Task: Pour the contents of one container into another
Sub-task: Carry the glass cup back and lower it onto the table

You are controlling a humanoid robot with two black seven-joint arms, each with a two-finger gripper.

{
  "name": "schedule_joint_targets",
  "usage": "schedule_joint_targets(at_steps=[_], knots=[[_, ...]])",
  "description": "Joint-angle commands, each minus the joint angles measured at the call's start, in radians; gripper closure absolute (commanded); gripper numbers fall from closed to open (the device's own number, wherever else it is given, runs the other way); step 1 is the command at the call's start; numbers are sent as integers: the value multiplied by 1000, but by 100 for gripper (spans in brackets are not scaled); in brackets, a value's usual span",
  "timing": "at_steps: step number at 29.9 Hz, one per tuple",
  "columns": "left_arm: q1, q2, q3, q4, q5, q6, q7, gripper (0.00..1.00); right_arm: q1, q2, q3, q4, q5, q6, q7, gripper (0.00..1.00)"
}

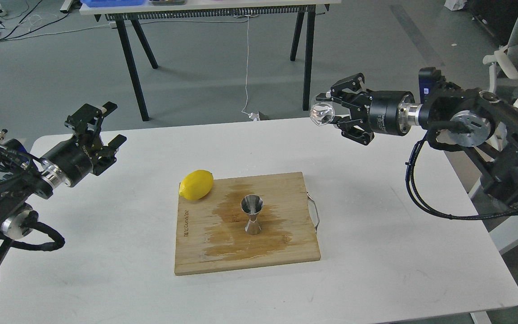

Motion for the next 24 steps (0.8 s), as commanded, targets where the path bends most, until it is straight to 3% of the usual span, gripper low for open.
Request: schedule_joint_targets(at_steps=[1,10,17,24], knots=[[0,-5,1,0,0,0,0,1,-117,-4,176,-12,127,0,-4,79],[-2,-36,5,26,2,0,0,1,-318,3,446,-106,504,0,-3,79],[-2,-57,6,46,2,0,0,1,-405,10,489,-178,722,0,7,80],[-2,-67,6,48,2,0,0,1,-434,50,489,-221,790,-177,25,80]])
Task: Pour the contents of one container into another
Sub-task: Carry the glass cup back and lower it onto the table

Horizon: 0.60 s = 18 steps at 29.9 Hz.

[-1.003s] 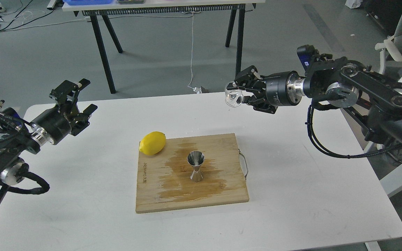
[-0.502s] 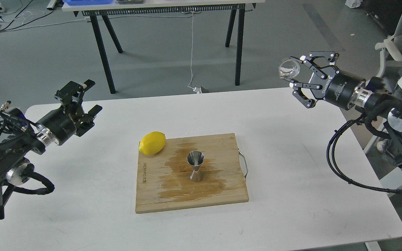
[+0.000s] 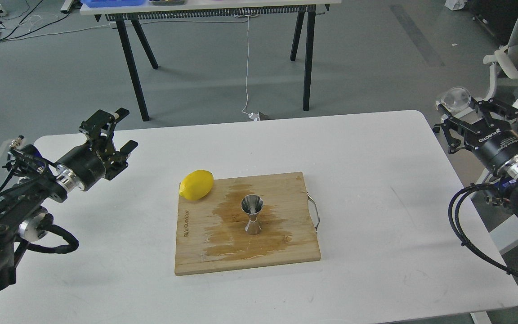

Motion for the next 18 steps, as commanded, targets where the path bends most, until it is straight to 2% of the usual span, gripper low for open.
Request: schedule_joint_targets(at_steps=[1,11,18], knots=[[0,-2,0,0,0,0,0,1,-8,28,0,-19,13,-93,4,80],[0,-15,0,3,3,0,0,1,-39,96,-3,-57,12,-309,4,80],[0,-18,1,20,3,0,0,1,-48,139,-19,-89,10,-365,5,80]])
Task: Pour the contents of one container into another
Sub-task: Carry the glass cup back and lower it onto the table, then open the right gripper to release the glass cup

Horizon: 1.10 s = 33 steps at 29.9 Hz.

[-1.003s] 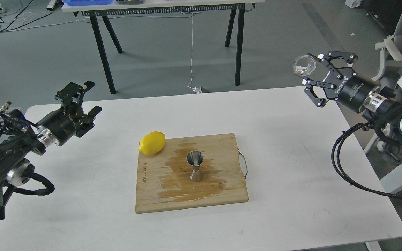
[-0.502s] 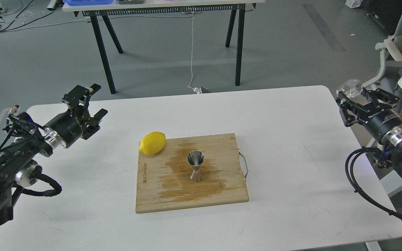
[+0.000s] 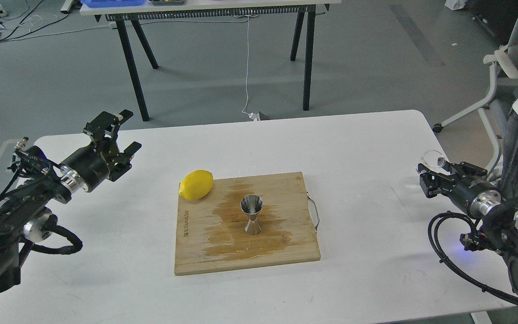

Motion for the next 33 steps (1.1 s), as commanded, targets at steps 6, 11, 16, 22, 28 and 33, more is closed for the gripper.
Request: schedule_joint_targets(at_steps=[6,11,16,22,28,33], knots=[[0,0,2,1,1,0,0,1,-12,47,-22,-9,-7,-13,0,80],[0,0,2,1,1,0,0,1,-12,48,-46,-23,-10,-13,2,80],[0,0,2,1,1,0,0,1,-12,47,-49,-39,-11,-13,-1,80],[0,0,2,1,-1,0,0,1,-8,47,-98,-39,-13,-11,-3,79],[0,1,0,1,-1,0,0,1,-9,48,-106,-37,-13,-8,-1,78],[0,1,0,1,1,0,0,1,-9,53,-106,-36,-13,-7,-1,78]])
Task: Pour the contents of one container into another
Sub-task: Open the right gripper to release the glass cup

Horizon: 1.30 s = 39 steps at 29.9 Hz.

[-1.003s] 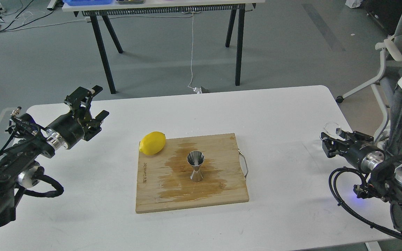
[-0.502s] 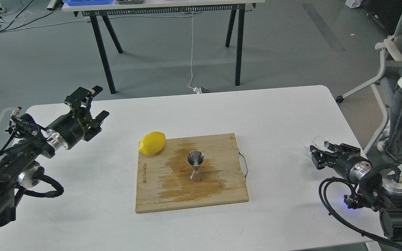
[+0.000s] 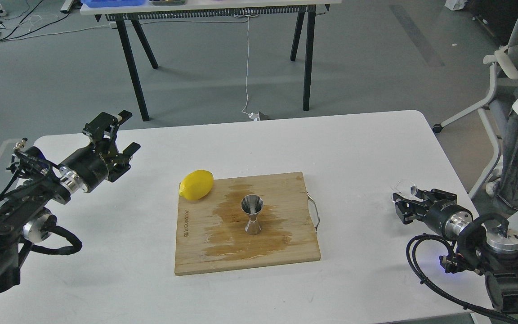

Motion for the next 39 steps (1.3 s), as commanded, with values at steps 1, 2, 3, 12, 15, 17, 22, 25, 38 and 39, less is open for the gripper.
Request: schedule_joint_targets(at_steps=[1,2,3,12,15,17,22,25,38,39], knots=[[0,1,0,0,1,0,0,1,0,2,0,2,0,2,0,77],[0,1,0,0,1,0,0,1,1,2,0,4,0,3,0,76],[0,1,0,0,1,0,0,1,1,2,0,6,0,5,0,75],[0,1,0,0,0,0,0,1,3,2,2,10,0,5,0,57],[0,1,0,0,0,0,0,1,0,2,0,10,0,5,-2,53],[0,1,0,0,0,0,0,1,0,2,0,10,0,6,-2,53],[0,1,0,0,0,0,0,1,-2,2,0,10,0,8,-2,50],[0,1,0,0,0,0,0,1,-2,2,2,12,0,8,-2,45],[0,1,2,0,1,0,0,1,-4,2,9,33,3,9,-2,14],[0,-1,2,0,1,0,0,1,-4,2,14,41,3,8,-2,8]])
